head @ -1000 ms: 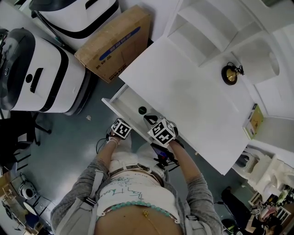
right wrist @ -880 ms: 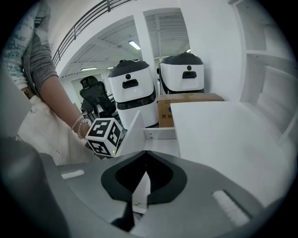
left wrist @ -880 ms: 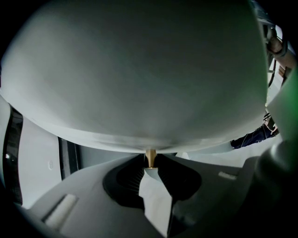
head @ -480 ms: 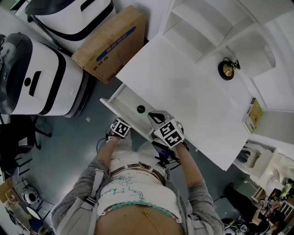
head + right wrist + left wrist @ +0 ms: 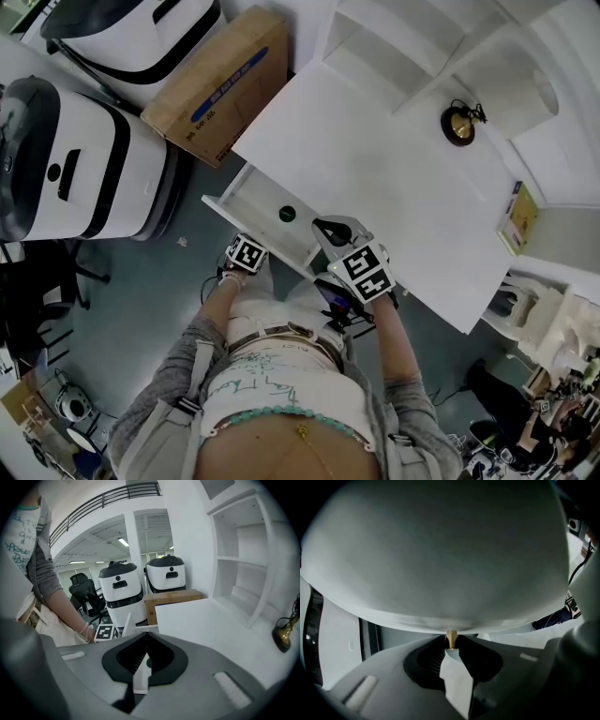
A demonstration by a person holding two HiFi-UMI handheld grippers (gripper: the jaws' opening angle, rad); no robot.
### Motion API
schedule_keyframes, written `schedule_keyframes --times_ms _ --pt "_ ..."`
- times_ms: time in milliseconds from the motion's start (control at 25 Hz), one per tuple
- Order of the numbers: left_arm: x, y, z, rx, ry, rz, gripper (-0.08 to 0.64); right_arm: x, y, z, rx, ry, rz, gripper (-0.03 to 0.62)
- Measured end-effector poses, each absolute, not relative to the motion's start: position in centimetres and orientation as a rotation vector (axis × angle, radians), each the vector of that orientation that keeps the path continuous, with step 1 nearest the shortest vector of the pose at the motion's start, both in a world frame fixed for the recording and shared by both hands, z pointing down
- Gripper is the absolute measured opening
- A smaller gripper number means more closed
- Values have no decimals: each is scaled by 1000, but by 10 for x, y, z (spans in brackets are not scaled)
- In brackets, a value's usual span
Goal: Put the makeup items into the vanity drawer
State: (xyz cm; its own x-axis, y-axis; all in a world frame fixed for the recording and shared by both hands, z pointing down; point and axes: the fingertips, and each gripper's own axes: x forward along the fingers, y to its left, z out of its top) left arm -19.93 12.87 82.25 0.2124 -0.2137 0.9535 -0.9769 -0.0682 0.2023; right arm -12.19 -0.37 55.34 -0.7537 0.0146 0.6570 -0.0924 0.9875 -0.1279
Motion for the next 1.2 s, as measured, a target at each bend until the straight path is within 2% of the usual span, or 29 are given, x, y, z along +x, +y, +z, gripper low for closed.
schedule_keyframes --times_ms 1200 --pt "-199 124 822 1491 -1179 978 90 -72 -32 505 348 -2468 215 28"
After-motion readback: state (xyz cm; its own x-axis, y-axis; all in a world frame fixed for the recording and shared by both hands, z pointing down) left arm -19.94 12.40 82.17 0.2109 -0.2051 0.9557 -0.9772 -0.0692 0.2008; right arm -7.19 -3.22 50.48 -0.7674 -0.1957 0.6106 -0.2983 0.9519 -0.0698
